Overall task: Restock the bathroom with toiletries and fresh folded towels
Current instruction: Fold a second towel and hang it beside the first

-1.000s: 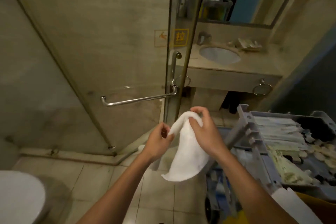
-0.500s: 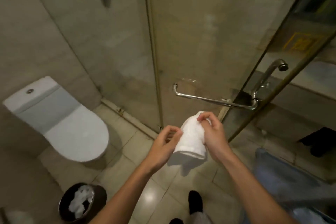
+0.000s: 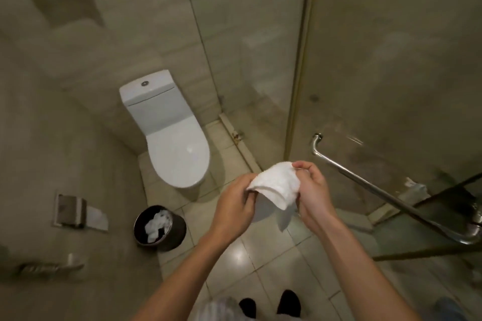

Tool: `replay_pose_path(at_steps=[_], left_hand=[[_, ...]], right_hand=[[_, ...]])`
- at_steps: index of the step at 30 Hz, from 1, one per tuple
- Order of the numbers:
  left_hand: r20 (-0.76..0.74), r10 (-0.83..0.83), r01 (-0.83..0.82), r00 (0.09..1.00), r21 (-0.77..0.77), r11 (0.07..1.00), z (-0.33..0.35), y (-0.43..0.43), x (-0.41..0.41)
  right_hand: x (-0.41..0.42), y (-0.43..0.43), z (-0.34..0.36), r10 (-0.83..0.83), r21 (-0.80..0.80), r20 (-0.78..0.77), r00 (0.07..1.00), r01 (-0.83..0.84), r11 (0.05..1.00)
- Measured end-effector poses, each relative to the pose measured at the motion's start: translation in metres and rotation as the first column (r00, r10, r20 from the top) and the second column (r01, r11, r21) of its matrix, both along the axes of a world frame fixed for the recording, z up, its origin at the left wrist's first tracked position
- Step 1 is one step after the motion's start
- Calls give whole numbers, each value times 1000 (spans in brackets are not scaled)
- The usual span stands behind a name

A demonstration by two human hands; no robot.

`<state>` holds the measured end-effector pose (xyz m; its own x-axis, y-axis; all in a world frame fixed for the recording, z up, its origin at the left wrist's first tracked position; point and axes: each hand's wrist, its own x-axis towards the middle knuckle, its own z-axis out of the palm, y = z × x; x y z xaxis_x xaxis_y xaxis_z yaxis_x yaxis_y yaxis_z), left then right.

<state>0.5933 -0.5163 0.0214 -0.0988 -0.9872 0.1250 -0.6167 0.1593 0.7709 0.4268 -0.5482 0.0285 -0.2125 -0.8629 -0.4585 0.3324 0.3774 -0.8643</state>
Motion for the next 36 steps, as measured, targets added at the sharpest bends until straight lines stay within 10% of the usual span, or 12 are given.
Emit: replay_pose_path(at_steps=[10,17,23,29,36], left_hand=[[-5,234,-233,972,-119,965,27,-45,41],[-45,241,-242,970,-28,970,34,-87,110],[-152,103,-104,983,-3,995,40,-119,180],[-117,86,-80,989,51,995,36,-144,261],[-107,329,-313,938,144,939,16,-158,332]], right_hand=[[24,-39,9,388,16,62,919,-390,921],[89,-65,31,614,49,-438,657,-665,746],[169,-99,20,235,-174,-773,589,-553,815],[226,-137,14,164,-105,-931,326,-670,735],[286,-161,25,180,-194,-907,381,-757,624]])
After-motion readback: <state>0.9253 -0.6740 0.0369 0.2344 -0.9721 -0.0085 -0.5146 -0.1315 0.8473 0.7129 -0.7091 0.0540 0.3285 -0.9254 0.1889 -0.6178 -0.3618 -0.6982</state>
